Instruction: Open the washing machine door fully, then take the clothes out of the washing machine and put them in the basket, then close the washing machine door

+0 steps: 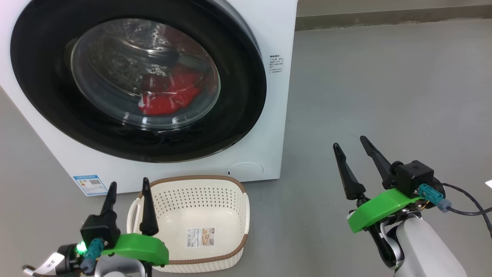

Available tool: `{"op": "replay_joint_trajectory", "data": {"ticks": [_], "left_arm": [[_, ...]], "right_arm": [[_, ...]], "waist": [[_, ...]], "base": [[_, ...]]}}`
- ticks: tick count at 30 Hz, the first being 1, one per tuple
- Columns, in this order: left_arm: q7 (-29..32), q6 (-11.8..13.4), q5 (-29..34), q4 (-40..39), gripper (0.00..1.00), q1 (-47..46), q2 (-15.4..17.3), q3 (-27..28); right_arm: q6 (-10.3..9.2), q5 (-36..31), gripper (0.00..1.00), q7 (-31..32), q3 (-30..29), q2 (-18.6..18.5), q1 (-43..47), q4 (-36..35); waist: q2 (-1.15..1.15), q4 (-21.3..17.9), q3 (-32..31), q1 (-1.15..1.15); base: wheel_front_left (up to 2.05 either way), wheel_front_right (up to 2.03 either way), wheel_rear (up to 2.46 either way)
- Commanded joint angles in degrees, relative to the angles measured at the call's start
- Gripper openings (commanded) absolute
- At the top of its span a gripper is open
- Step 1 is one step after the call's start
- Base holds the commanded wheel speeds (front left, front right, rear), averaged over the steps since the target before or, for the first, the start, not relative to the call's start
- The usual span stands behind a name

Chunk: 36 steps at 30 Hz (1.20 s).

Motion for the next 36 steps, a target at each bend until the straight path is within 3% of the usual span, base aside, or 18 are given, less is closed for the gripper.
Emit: {"op": "replay_joint_trajectory", "data": {"ticks": [1, 12, 22, 23, 25, 26, 27, 36], "left_arm": [[-0.7, 0.1, 0.2, -1.1, 1.0, -2.2, 1.0, 1.9], [-0.7, -0.6, -0.6, -1.7, 1.0, -2.0, 1.0, 1.4], [-0.7, -0.6, -1.0, -5.3, 1.0, -3.5, 1.0, -0.6], [-0.7, -0.6, -1.1, -5.6, 1.0, -3.8, 1.0, -0.8], [-0.7, -0.6, -1.1, -6.4, 1.0, -4.4, 1.0, -1.3], [-0.7, -0.6, -1.1, -6.8, 1.0, -4.7, 1.0, -1.5], [-0.7, -0.6, -1.1, -7.3, 1.0, -5.1, 1.0, -1.8], [-0.7, 0.1, -1.7, -10.9, 1.0, -6.7, 1.0, -4.3]], "right_arm": [[0.02, -0.5, 1.0, -0.4, 0.8, 0.1, -2.4, -1.1], [0.02, -0.4, 1.0, -0.4, 0.7, 0.1, -2.2, -1.4], [0.02, -0.9, 1.0, -0.4, -1.3, 0.1, -3.7, -4.6], [0.02, -0.8, 0.95, -0.4, -1.5, 0.1, -4.0, -4.9], [0.02, -0.8, 0.45, -0.4, -1.9, 0.1, -4.7, -5.3], [0.02, -0.7, 0.34, -0.4, -2.1, 0.1, -5.2, -5.5], [0.02, -0.6, 0.0, -0.4, -2.4, 0.1, -5.7, -5.7], [0.02, 2.4, 0.0, -0.4, -4.3, 0.1, -11.7, -6.5]], "waist": [[0.0, 0.0, -0.1, 0.0], [0.0, 0.1, 0.6, 0.0], [0.0, 1.3, 6.5, 0.0], [0.0, 1.5, 7.3, 0.0], [0.0, 1.9, 9.0, 0.0], [0.0, 2.2, 9.9, 0.0], [0.0, 2.4, 10.7, 0.0], [0.0, 4.6, 16.0, 0.0]], "base": [[0.0, 0.0, 0.0], [0.0, 0.0, 0.0], [0.0, 0.0, 0.0], [0.0, 0.0, 0.0], [0.0, 0.0, 0.0], [0.0, 0.0, 0.0], [0.0, 0.0, 0.0], [0.0, 0.0, 0.0]]}}
